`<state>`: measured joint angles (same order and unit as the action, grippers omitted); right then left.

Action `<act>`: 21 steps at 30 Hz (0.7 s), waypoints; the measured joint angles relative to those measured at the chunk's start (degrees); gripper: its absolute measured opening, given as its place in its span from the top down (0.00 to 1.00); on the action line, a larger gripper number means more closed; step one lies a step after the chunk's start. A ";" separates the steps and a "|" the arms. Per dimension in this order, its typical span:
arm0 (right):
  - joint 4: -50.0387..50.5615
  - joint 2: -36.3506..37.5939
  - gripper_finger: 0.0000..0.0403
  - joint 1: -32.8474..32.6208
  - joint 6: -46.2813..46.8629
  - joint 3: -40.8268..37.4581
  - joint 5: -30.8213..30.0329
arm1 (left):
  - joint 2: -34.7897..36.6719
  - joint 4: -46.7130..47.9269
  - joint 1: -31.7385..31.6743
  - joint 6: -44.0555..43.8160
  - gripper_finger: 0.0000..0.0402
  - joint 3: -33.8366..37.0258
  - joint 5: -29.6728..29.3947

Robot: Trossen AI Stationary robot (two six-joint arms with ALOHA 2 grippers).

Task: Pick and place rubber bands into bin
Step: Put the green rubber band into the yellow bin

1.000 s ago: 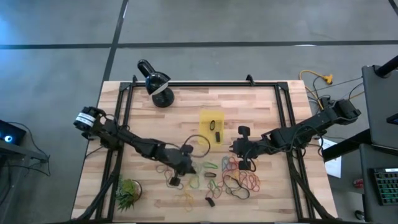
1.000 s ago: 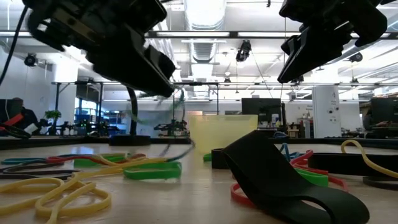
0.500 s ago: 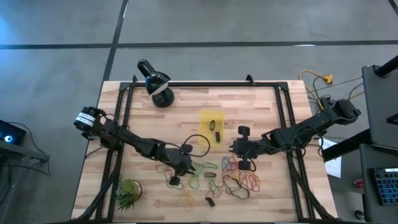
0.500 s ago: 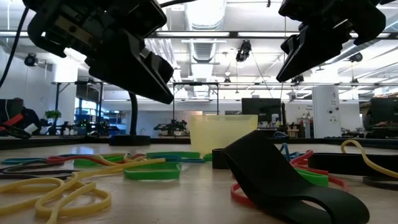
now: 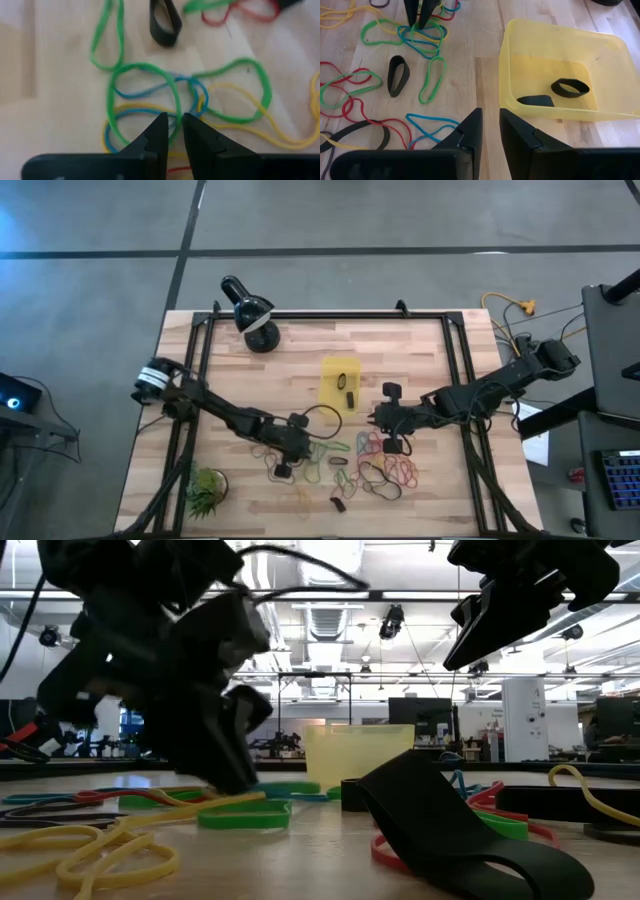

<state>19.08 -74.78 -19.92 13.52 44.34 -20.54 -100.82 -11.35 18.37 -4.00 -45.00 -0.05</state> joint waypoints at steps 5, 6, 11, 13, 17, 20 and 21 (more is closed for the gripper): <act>-0.08 0.00 0.84 -0.01 -0.04 0.00 -0.02 | -0.90 -0.21 0.00 -0.01 0.89 -0.52 0.35; -0.05 0.00 0.84 -0.01 -0.02 0.00 0.01 | -0.75 -0.17 0.00 -0.01 0.89 -0.50 0.33; -0.16 0.00 0.85 -0.01 -0.01 0.00 -0.01 | 0.00 -0.03 -0.02 0.31 0.90 -0.45 0.33; -0.16 0.00 0.85 -0.01 0.00 0.00 -0.02 | 0.19 -0.10 -0.02 0.33 0.93 -0.45 0.33; -0.16 0.00 0.85 -0.01 0.00 0.00 -0.02 | 0.90 -0.03 -0.02 0.31 0.99 -0.45 0.31; -0.14 0.00 0.85 -0.01 0.00 0.00 -0.02 | 1.83 0.06 -0.02 0.29 1.00 -0.43 0.27; -0.16 0.00 0.85 -0.01 0.00 0.00 -0.02 | 2.15 0.15 -0.02 0.29 1.00 -0.43 0.26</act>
<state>18.92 -74.78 -19.92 13.52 44.34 -20.56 -98.67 -11.20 18.35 -3.70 -45.43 0.21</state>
